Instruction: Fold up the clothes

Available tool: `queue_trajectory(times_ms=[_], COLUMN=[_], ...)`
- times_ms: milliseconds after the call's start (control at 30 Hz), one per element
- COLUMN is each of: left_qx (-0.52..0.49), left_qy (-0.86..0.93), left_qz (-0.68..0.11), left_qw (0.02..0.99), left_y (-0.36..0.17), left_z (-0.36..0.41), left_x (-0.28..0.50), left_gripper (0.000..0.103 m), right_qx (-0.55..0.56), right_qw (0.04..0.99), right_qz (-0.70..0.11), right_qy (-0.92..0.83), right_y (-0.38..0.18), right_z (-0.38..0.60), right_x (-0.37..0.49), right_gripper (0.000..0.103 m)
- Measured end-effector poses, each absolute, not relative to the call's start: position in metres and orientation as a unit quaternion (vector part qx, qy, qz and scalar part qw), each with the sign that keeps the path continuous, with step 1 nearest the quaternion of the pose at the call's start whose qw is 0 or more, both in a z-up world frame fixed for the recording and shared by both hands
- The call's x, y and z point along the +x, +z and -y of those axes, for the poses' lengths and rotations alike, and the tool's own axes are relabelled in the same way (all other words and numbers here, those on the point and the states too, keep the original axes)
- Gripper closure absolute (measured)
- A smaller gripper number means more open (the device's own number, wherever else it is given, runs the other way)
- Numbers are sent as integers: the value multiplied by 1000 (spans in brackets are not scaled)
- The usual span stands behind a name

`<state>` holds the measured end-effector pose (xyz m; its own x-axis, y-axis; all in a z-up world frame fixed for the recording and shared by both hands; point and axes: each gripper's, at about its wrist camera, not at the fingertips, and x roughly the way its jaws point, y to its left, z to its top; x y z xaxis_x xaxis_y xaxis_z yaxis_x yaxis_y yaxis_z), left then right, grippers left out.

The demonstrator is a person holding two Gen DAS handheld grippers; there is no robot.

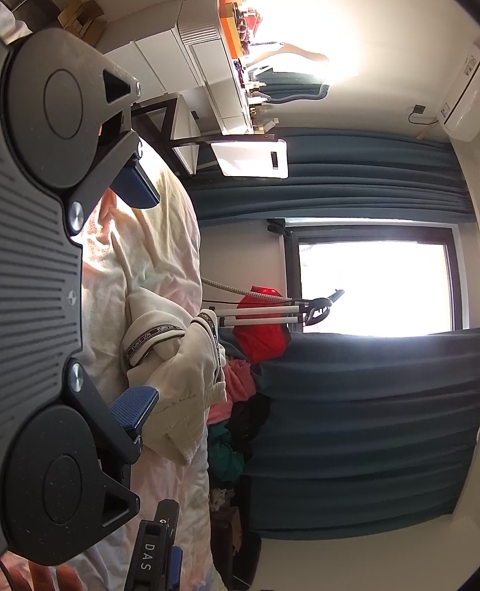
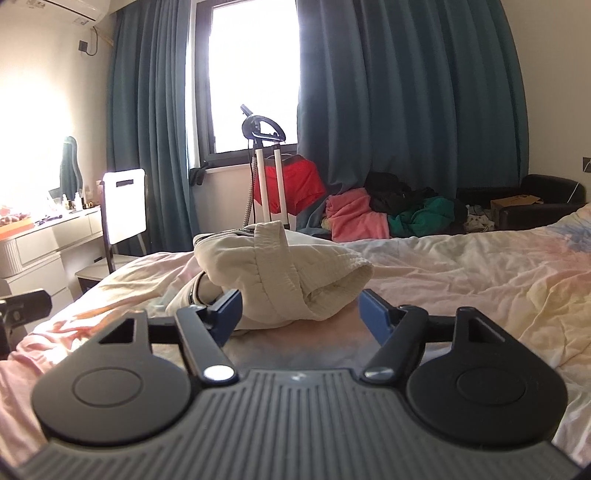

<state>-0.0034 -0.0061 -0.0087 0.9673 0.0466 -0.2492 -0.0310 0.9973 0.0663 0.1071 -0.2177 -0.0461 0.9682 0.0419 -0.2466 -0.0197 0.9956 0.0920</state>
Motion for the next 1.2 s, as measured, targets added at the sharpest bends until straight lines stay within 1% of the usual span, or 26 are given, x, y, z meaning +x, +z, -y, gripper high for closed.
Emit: queue_trajectory(times_ms=[67,100,133,167,200,267,333,600,767,800,967,1200], left_qx=[30,28,26,24,21,8,-1,-3,10,12,43,88], left_qy=[17,14,11,7,1,-14,-19,-25,-38,-39,-28,25], left_qz=[-128,-130,-132,-133,-134,-127,-124,-135,-140,-141,-151,-188], left_qw=[991,991,991,991,991,992,992,991,989,989,987,978], left_y=[-10,-11,-12,-13,-14,-15,-16,-30,-34,-33,-30,-45], left_z=[6,6,6,6,5,4,5,14,38,45,100,164], left_x=[-2,-1,-1,0,0,-2,-1,10,54,66,157,293], left_gripper=[0,0,0,0,0,0,0,0,3,5,6,8], right_qx=[47,47,43,35,27,26,32,93,115,118,130,154], right_qw=[991,991,991,992,992,992,991,985,982,982,977,967], right_qz=[-122,-121,-121,-122,-123,-126,-131,-142,-142,-142,-160,-191], right_qy=[21,24,23,20,15,9,4,-15,-36,-41,-54,-66], right_y=[-45,-45,-44,-44,-44,-43,-41,-34,-34,-35,-47,-75], right_z=[217,217,216,214,213,214,217,242,255,258,274,294], right_x=[105,105,104,104,104,104,105,103,103,104,117,147], right_gripper=[35,36,41,53,58,74,80,80,80,80,80,80])
